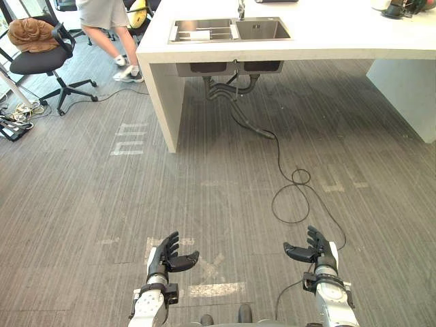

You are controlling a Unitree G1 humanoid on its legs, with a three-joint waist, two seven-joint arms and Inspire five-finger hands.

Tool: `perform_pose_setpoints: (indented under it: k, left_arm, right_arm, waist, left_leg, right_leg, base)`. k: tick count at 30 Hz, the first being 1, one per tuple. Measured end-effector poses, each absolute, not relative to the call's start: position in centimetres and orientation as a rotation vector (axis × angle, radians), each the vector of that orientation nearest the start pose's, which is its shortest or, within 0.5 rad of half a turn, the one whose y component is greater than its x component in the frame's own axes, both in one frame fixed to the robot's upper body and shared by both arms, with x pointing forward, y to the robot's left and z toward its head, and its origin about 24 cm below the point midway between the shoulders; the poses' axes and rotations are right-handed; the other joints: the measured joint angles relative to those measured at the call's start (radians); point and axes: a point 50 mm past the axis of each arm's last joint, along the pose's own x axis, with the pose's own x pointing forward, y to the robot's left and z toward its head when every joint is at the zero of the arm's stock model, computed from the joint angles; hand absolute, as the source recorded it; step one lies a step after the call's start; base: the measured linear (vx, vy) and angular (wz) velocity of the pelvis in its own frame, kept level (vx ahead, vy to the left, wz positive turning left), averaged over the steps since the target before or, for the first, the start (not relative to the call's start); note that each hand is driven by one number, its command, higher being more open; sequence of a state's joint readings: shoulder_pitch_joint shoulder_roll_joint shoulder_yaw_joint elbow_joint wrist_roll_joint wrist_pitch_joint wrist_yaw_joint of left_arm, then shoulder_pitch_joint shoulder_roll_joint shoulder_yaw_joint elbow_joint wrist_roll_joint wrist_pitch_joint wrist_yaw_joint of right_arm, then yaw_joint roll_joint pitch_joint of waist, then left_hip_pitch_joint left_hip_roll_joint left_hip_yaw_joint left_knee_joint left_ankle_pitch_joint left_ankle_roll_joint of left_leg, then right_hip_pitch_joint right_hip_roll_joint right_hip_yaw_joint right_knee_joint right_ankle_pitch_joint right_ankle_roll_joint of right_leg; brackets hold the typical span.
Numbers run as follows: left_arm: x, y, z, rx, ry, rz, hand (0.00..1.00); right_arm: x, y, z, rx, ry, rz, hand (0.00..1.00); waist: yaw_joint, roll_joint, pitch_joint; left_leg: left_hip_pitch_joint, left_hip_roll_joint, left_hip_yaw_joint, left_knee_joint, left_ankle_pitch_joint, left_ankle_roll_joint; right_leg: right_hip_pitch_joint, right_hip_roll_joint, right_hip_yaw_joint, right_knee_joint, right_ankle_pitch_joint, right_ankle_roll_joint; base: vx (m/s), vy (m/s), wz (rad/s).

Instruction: Walk over to the sink, pick up the cup, carry it to the dishwasher, place the cup inside the dishwasher, then close the dishwasher door

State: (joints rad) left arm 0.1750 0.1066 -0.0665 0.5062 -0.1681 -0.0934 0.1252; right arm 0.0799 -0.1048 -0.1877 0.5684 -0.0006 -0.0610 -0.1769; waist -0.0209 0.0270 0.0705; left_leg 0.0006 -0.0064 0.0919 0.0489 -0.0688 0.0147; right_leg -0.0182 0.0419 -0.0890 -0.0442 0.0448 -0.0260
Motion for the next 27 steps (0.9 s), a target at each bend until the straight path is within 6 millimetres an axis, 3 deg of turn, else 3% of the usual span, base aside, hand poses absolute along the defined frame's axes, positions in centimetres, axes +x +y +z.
perform_pose_setpoints:
  k: [27]
  left_arm:
    - [16.06,19.06,-9.63,-0.056,0.605,0.239,0.90]
  right_arm:
    - [17.66,-23.30,-8.98,-0.068,0.596,-0.419,0.90]
  waist:
    - [0.004,-0.006,-0.003]
  left_leg:
    - [0.000,-0.001,-0.002,-0.006,0.000,0.000]
  right_leg:
    - [0.002,0.000,-0.004,-0.008,-0.001,0.001]
  base:
    - [0.00,0.005,0.00]
